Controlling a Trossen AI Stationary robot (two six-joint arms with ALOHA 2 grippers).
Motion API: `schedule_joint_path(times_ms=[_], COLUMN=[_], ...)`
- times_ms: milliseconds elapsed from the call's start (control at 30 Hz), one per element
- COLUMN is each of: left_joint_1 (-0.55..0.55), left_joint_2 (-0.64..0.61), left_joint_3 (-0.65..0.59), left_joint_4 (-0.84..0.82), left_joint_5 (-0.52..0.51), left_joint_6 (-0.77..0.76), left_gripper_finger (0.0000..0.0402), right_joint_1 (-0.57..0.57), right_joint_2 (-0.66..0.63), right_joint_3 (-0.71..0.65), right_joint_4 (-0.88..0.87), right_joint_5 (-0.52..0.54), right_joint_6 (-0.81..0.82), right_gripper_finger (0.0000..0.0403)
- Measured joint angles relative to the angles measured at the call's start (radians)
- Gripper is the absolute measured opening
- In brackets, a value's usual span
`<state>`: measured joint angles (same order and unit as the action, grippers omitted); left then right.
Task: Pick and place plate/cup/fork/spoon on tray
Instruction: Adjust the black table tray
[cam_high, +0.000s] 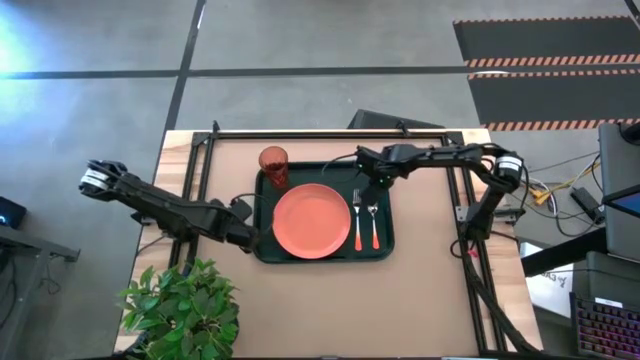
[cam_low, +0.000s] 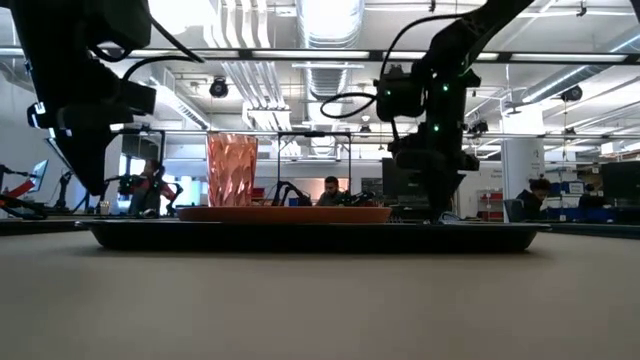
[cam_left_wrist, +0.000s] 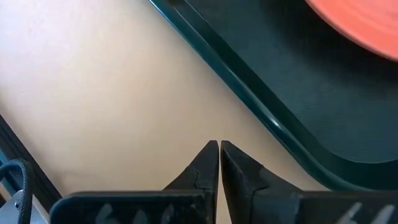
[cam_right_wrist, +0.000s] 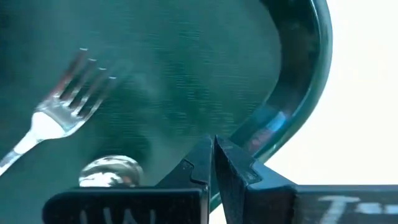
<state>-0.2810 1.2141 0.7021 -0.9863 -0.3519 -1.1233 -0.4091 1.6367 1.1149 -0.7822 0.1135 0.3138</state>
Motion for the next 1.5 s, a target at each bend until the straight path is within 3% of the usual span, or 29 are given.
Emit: schedule_joint_path(times_ms=[467, 700, 1033, 1300, 1500], left_joint_1=[0.000, 0.000, 0.000, 0.001, 0.007], left_joint_2=[-0.007, -0.007, -0.003, 0.098, 0.180], left_joint_3=[-0.037, -0.043, -0.063, -0.106, -0.106], left_joint_4=[0.023, 0.073, 0.212, 0.413, 0.578], left_joint_5=[-0.017, -0.012, -0.034, -0.046, -0.049], left_joint_6=[-0.024, -0.026, -0.018, 0.020, 0.061], left_gripper_finger=[0.0000, 0.0000, 0.0000, 0.0000, 0.0000], right_joint_1=[-0.002, 0.019, 0.019, 0.019, 0.019], right_joint_2=[-0.018, -0.090, -0.316, -0.559, -0.686], right_joint_3=[-0.127, -0.207, -0.218, -0.204, -0.204], right_joint_4=[0.013, 0.010, 0.062, 0.222, 0.249], right_joint_5=[-0.021, -0.036, -0.008, -0.008, -0.007], right_joint_6=[0.073, 0.115, 0.147, 0.148, 0.151], right_gripper_finger=[0.0008, 0.0008, 0.0008, 0.0008, 0.0008])
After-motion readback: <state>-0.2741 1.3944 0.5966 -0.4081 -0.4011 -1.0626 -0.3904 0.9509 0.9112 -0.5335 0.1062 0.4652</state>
